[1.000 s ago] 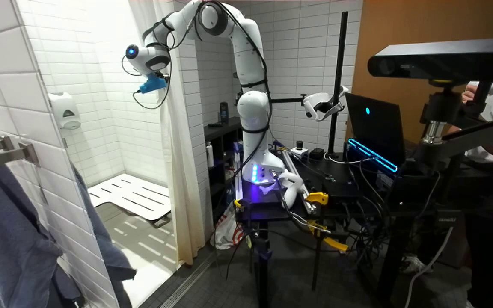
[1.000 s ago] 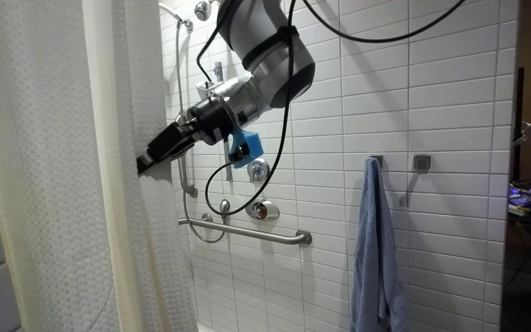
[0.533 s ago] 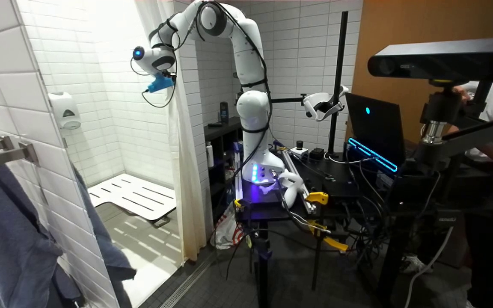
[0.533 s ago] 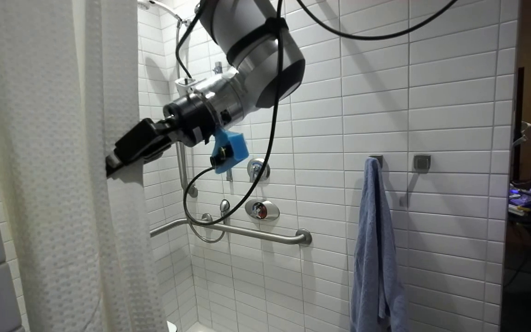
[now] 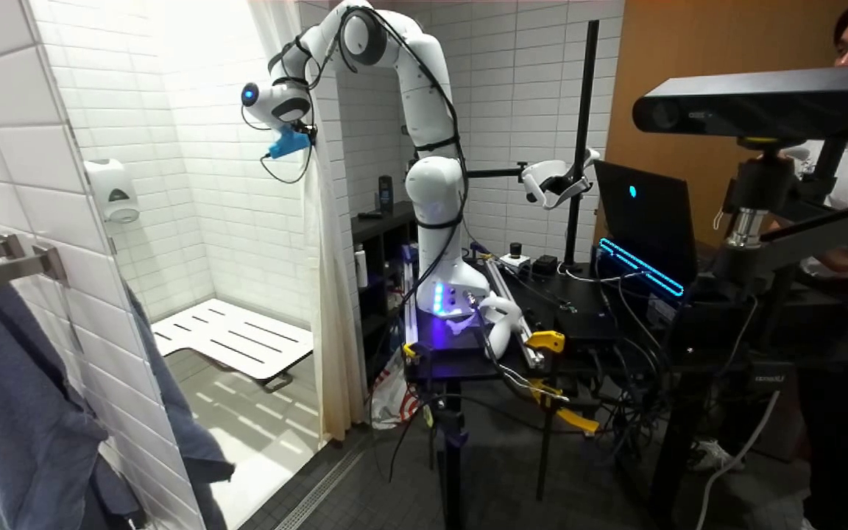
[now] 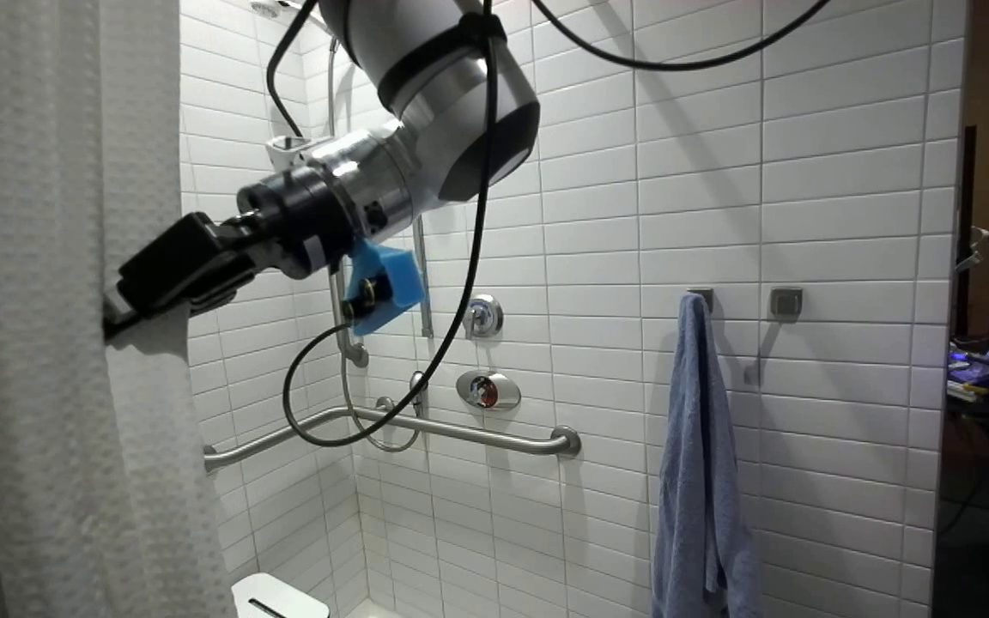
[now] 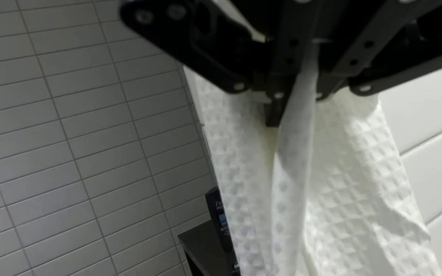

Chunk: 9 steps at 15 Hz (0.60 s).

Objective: Move the shower curtain to the left

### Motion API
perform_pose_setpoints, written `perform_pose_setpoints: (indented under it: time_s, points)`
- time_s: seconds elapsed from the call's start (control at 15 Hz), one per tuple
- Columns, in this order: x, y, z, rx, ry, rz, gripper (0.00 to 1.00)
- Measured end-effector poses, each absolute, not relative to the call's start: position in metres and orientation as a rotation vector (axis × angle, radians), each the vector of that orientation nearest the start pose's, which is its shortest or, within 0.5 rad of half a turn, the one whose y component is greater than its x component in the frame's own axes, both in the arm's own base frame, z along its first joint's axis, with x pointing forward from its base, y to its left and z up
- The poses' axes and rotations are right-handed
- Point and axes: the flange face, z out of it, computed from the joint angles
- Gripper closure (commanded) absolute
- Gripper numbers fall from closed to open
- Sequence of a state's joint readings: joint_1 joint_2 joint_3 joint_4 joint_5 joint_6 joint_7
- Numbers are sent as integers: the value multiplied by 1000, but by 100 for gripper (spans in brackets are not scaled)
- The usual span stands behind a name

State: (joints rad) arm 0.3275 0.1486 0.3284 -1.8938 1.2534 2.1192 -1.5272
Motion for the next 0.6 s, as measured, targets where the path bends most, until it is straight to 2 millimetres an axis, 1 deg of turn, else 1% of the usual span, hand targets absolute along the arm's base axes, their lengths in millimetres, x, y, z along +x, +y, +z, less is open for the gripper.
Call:
perform_pose_setpoints:
  time_s: [0.33,0.6]
  points:
    - [458,428,466,-1474,-1427,-586,99]
    - [455,437,464,-1446,-1432,-564,99]
